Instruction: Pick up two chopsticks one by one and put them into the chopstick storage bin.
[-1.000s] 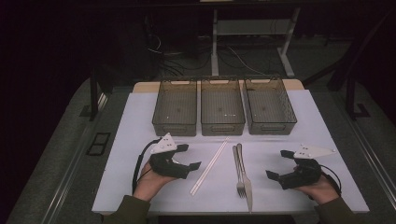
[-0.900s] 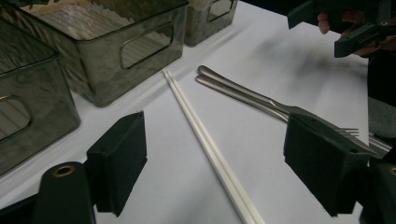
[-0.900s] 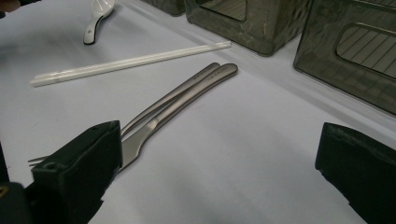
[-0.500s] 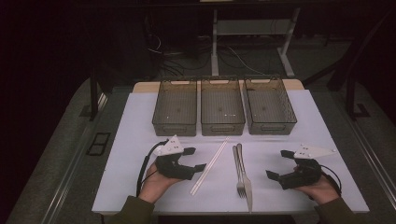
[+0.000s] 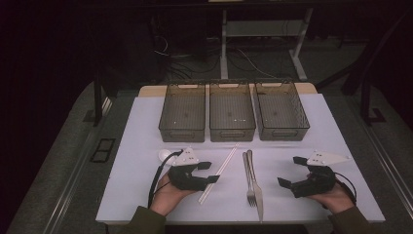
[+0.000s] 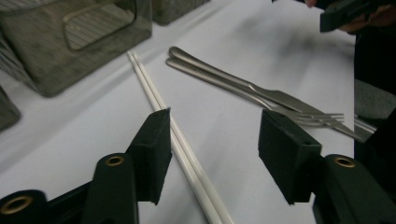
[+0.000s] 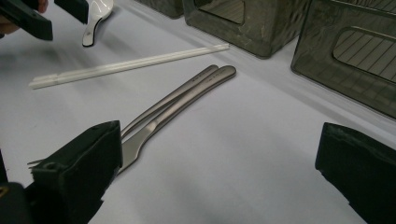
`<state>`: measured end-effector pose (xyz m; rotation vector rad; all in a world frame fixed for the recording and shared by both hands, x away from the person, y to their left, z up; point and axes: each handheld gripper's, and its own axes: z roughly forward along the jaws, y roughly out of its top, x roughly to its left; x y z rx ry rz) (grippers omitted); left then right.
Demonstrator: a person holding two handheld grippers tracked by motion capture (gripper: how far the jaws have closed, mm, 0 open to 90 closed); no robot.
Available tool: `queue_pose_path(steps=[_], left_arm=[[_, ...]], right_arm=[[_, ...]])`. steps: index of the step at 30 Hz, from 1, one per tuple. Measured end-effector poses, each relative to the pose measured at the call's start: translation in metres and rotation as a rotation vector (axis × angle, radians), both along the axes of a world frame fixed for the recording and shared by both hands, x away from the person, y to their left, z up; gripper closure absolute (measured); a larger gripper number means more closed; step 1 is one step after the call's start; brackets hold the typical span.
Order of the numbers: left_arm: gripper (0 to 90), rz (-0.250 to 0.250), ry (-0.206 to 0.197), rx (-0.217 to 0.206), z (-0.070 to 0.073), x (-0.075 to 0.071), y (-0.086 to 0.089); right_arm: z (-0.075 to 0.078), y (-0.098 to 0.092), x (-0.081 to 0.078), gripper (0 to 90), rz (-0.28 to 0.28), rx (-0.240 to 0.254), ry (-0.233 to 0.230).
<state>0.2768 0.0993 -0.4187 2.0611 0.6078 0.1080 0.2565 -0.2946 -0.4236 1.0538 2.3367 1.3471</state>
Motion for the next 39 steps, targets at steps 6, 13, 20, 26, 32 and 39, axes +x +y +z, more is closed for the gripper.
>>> queue_pose_path(steps=[6, 13, 20, 26, 32, 39], left_arm=[[57.4, -0.008, 0.035, 0.057, -0.006, -0.001, -0.005], [66.6, 0.002, 0.07, 0.096, -0.012, 0.002, -0.005], [75.0, 0.027, 0.106, 0.136, -0.019, 0.005, -0.005], [77.4, 0.033, 0.123, 0.155, -0.021, 0.006, -0.005], [79.7, 0.039, 0.141, 0.16, -0.024, 0.008, -0.005], [79.9, 0.035, 0.149, 0.17, -0.026, 0.008, -0.006]], right_arm=[[0.0, 0.0, 0.0, 0.7, 0.0, -0.003, -0.002], [-0.001, 0.0, 0.0, 0.7, -0.001, -0.005, 0.0], [-0.001, 0.0, 0.0, 0.7, -0.003, -0.006, 0.001], [-0.001, 0.0, 0.001, 0.7, -0.005, -0.008, 0.003], [-0.001, 0.0, 0.001, 0.7, -0.006, -0.007, 0.002], [-0.001, -0.001, 0.001, 0.8, -0.009, -0.006, -0.001]])
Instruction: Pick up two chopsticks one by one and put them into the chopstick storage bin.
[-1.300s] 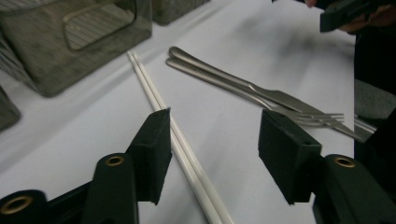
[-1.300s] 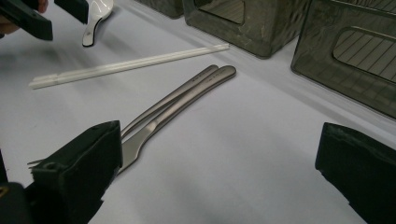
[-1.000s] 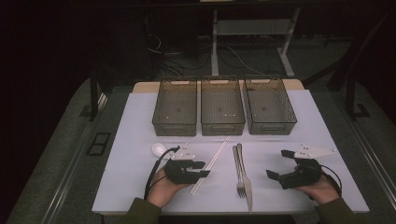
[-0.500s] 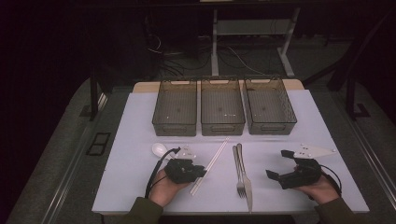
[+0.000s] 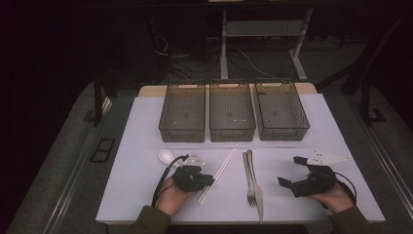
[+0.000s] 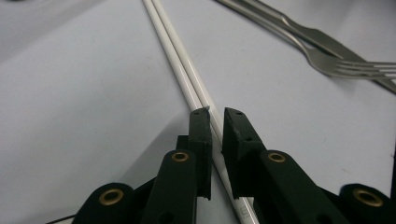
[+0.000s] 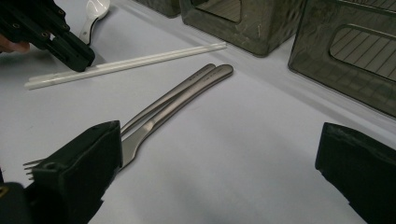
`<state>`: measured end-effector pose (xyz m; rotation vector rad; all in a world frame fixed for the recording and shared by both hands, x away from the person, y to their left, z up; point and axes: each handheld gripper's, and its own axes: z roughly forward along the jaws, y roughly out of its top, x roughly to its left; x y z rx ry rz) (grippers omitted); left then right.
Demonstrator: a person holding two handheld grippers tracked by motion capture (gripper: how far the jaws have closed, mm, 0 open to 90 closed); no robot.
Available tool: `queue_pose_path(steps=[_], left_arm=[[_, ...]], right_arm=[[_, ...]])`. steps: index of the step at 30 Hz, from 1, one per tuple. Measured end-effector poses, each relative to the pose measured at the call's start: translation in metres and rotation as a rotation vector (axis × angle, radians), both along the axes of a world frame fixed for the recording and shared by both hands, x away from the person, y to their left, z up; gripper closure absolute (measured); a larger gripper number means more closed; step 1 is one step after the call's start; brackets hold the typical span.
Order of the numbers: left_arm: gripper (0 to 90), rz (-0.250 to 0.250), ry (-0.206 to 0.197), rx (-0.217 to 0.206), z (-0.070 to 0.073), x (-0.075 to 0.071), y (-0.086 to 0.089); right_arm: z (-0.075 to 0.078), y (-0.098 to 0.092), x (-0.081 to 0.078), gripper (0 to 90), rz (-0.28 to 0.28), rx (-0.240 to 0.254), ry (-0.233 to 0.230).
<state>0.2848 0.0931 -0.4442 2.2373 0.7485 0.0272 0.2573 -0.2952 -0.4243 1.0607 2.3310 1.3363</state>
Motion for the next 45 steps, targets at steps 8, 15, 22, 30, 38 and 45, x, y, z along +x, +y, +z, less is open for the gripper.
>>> queue_pose_path(steps=[8, 15, 22, 30, 38, 45], left_arm=[[78.9, -0.007, -0.01, 0.025, 0.0001, 0.0001, -0.0005], [77.4, -0.005, -0.03, 0.045, 0.0001, -0.0008, -0.0029], [76.7, 0.011, -0.053, 0.08, 0.0019, -0.0025, -0.0035], [75.2, 0.029, -0.072, 0.095, 0.0027, -0.0019, -0.0015], [74.1, 0.042, -0.085, 0.113, 0.0033, -0.0014, -0.0006], [74.3, 0.065, -0.107, 0.136, 0.004, 0.0014, 0.0023]], right_arm=[[0.0003, -0.0003, -0.0001, 0.7, -0.003, 0.004, 0.002], [0.0002, -0.0002, -0.0001, 0.7, -0.003, 0.003, 0.003], [0.0005, -0.0006, -0.0005, 0.7, -0.003, 0.004, 0.003], [0.0006, -0.0009, -0.0004, 0.8, -0.003, 0.005, 0.001], [0.0007, -0.0011, -0.0004, 0.7, -0.004, 0.006, 0.0], [0.0009, -0.001, -0.0006, 0.7, -0.006, 0.006, 0.0]])
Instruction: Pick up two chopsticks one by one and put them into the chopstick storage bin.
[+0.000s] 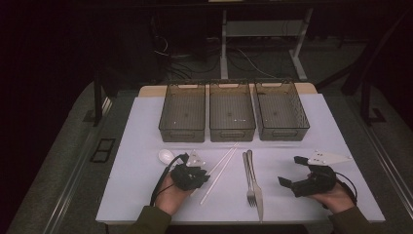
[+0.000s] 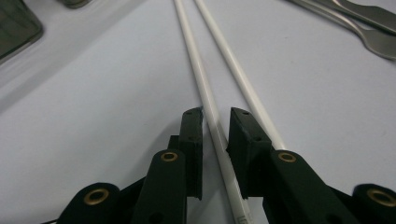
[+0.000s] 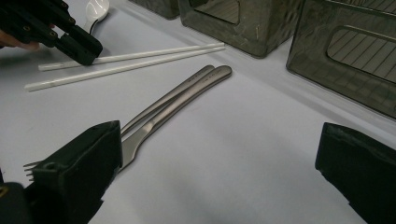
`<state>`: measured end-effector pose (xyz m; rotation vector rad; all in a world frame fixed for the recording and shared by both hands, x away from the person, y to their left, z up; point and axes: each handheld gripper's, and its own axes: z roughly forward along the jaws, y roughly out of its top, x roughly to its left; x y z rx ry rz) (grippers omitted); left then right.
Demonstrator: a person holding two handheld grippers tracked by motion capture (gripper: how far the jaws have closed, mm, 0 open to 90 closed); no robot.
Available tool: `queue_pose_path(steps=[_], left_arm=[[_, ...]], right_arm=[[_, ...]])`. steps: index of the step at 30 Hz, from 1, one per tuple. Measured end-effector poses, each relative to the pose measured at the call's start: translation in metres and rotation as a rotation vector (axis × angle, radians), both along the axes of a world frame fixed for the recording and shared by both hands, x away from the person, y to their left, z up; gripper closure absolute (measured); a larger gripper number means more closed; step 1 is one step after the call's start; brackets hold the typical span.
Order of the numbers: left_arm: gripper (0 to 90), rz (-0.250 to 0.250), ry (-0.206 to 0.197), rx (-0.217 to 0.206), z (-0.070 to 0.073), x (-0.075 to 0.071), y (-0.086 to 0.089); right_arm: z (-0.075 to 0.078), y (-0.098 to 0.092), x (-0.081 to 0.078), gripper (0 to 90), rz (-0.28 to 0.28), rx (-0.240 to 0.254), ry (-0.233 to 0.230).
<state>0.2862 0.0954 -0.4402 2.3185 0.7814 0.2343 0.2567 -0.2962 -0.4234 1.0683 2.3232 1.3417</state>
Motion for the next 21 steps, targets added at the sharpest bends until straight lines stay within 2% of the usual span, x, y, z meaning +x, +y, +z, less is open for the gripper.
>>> queue_pose_path(steps=[5, 11, 17, 21], left_arm=[[74.2, 0.009, 0.03, -0.032, -0.001, 0.003, 0.004], [72.5, 0.029, 0.06, -0.097, -0.001, 0.007, 0.006], [72.6, 0.045, 0.052, -0.093, -0.003, 0.015, -0.002], [74.2, 0.046, 0.033, -0.068, -0.005, 0.016, -0.008]], right_arm=[[0.0, 0.0, 0.0, 0.7, 0.003, 0.001, 0.003], [0.0, -0.001, 0.001, 0.7, 0.0, 0.012, 0.004], [0.0, -0.001, 0.001, 0.7, -0.004, 0.01, 0.005], [0.0, -0.001, 0.0, 0.7, -0.004, 0.01, 0.001]])
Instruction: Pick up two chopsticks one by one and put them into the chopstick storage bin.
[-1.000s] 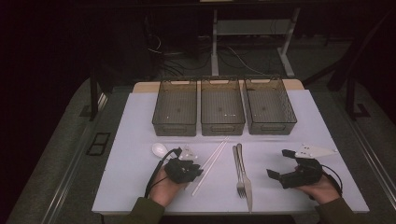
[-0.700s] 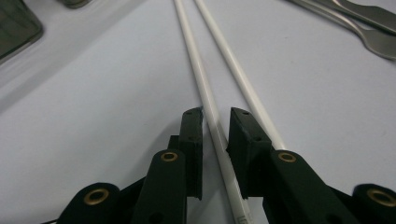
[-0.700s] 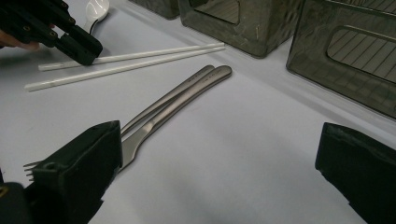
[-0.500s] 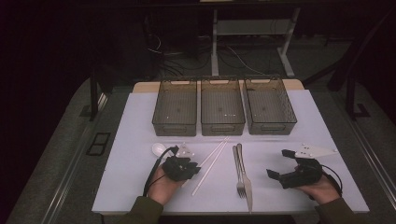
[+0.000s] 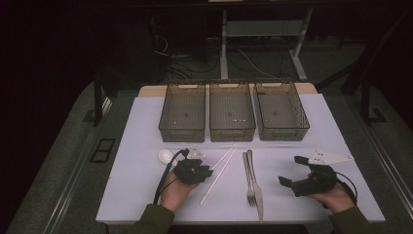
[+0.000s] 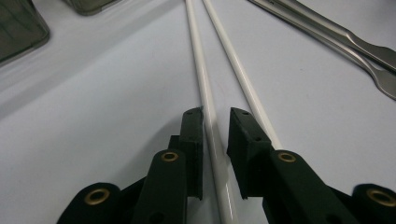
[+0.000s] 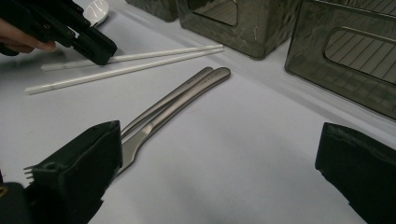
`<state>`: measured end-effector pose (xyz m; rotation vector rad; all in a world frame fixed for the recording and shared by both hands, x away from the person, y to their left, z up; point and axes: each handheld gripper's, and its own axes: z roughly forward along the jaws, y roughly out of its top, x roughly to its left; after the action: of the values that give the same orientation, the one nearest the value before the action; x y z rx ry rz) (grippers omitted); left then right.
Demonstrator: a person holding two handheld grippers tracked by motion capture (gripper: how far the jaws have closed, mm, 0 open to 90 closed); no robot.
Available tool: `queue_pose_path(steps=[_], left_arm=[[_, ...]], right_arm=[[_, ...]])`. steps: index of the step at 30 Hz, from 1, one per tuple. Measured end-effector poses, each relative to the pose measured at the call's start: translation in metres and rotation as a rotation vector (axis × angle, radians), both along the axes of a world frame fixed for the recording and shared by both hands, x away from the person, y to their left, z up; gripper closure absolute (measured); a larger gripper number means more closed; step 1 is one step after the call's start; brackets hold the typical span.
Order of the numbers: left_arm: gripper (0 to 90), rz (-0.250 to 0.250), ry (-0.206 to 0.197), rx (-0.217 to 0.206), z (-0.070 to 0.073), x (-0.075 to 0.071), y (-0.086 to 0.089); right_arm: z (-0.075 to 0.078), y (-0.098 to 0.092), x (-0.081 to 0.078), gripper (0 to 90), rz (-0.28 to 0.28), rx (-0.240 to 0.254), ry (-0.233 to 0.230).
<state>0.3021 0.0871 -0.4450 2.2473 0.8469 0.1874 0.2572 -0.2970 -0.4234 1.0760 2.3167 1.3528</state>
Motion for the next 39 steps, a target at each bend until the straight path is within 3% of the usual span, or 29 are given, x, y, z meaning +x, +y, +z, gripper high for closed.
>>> queue_pose_path(steps=[5, 12, 23, 34, 39], left_arm=[[81.1, 0.003, -0.042, 0.039, 0.0, -0.003, -0.003], [83.2, 0.025, -0.016, 0.018, 0.0, -0.002, -0.002], [83.8, 0.04, -0.029, 0.01, 0.0, -0.003, -0.001], [83.8, -0.023, -0.065, -0.015, 0.012, -0.007, -0.002], [83.7, -0.051, -0.07, -0.047, 0.02, -0.008, 0.001]], right_arm=[[0.0, 0.0, 0.0, 0.7, 0.0, -0.001, 0.0], [0.001, 0.0, -0.001, 0.7, -0.003, -0.001, -0.002], [0.001, 0.0, 0.0, 0.7, 0.0, -0.002, -0.004], [0.0, 0.0, 0.0, 0.7, 0.003, -0.001, -0.005], [0.0, 0.0, 0.0, 0.7, -0.002, 0.007, -0.003]])
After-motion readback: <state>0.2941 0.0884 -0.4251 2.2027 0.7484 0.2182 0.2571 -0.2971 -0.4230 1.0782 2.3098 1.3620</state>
